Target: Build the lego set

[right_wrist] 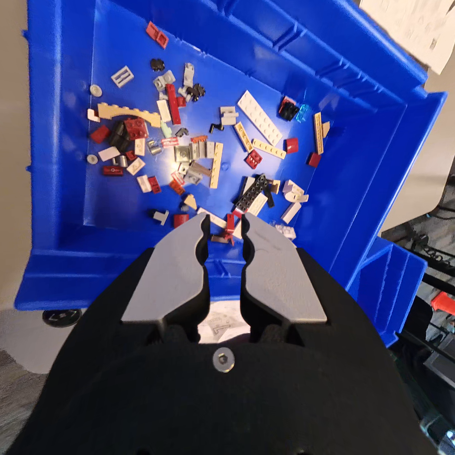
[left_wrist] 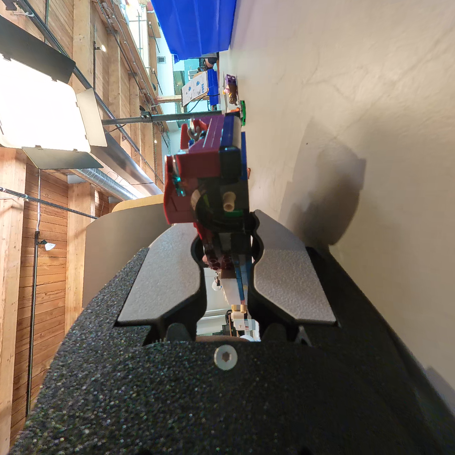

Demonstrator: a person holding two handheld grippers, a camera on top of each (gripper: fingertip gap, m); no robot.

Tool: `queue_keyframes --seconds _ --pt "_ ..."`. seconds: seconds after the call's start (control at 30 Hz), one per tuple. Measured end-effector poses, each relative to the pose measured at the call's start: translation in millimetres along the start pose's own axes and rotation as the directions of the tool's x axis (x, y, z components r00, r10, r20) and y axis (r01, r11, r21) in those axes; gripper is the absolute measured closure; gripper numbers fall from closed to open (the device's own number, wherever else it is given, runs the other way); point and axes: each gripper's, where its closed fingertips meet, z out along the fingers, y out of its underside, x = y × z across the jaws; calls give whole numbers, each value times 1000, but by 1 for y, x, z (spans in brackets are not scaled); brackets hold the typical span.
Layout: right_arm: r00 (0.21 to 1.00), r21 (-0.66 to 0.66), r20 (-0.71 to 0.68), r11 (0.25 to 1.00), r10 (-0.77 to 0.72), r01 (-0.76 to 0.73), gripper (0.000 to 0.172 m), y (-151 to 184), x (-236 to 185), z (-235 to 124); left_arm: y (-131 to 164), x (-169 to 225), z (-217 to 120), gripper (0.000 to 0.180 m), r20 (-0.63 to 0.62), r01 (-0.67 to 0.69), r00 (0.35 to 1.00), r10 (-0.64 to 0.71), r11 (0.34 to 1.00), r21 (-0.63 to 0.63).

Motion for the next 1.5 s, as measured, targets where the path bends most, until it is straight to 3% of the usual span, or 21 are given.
queue_keyframes --seconds 0.27,0.73,1.17,1.5 --pt "993 -79 -88 993 82 -89 147 21 14 -4 -3 0 -1 144 -3 -4 1000 4 1000 10" --pt "998 -64 -51 997 36 -39 146 6 13 11 -1 -1 0 144 -3 2 1000 -2 1000 11" --pt "953 129 229 976 -201 174 144 -52 -50 31 -1 0 1 144 -5 0 1000 0 1000 10" --pt "912 96 329 969 -246 227 144 -60 -75 65 -1 0 0 144 -5 2 1000 -2 1000 10"
